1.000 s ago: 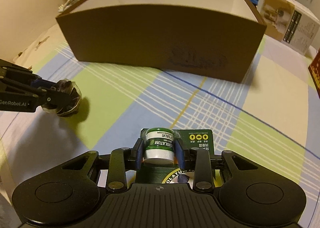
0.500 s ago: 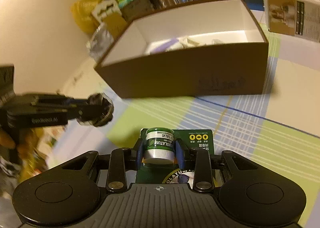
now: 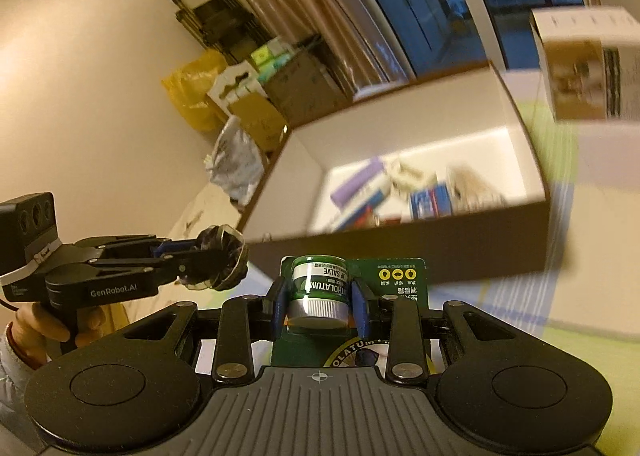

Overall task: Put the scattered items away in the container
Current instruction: 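Carry the scrunchie and pill bottle card over the box and lower them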

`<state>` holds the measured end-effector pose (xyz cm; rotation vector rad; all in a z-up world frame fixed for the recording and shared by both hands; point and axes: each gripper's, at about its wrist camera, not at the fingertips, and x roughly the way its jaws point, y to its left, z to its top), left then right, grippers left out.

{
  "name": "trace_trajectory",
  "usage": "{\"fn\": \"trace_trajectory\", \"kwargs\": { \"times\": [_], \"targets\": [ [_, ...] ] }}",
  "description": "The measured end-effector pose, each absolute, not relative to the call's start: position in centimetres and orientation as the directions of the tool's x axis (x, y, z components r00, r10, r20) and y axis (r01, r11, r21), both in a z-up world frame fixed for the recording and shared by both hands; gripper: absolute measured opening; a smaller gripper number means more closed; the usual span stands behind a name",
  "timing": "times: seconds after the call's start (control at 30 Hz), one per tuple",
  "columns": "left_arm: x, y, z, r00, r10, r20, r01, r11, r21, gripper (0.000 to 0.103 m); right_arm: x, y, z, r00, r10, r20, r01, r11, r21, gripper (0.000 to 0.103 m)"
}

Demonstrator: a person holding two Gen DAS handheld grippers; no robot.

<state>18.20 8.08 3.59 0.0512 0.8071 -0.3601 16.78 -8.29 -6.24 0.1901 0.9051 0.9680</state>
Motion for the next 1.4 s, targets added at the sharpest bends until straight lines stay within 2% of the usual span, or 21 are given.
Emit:
{"fn": "trace_trajectory", "kwargs": {
  "times": [0.3, 0.53, 0.93, 1.4],
  "targets": [
    [22.8, 7.9, 6.8, 0.690, -0.274, -0.670, 0.374, 0.928, 0.005, 0.020, 21.6, -4.7, -3.2, 0.313, 0.768, -0.559, -0.701, 0.584, 0.410, 0.036],
    [28.7, 7.6, 7.3, 0.697, -0.252, -0.671, 0.378, 0.924, 0.046, 0.020, 26.5, -0.8, -4.5, 0.357, 0.691, -0.629, -0.724, 0.630, 0.281, 0.036],
    [37.0, 8.3, 2.4, 0.622, -0.181, -0.762, 0.346, 0.936, 0.061, 0.020, 33.1, 4.7, -11.4, 0.370, 0.547, -0.751, -0.790, 0.610, 0.055, 0.036],
    [42.2, 9.3, -2.1, 0.573, -0.143, -0.807, 0.316, 0.947, 0.057, 0.020, 36.9, 7.6, -15.9, 0.368, 0.457, -0.809, -0.824, 0.563, -0.057, 0.037]
  ]
}}
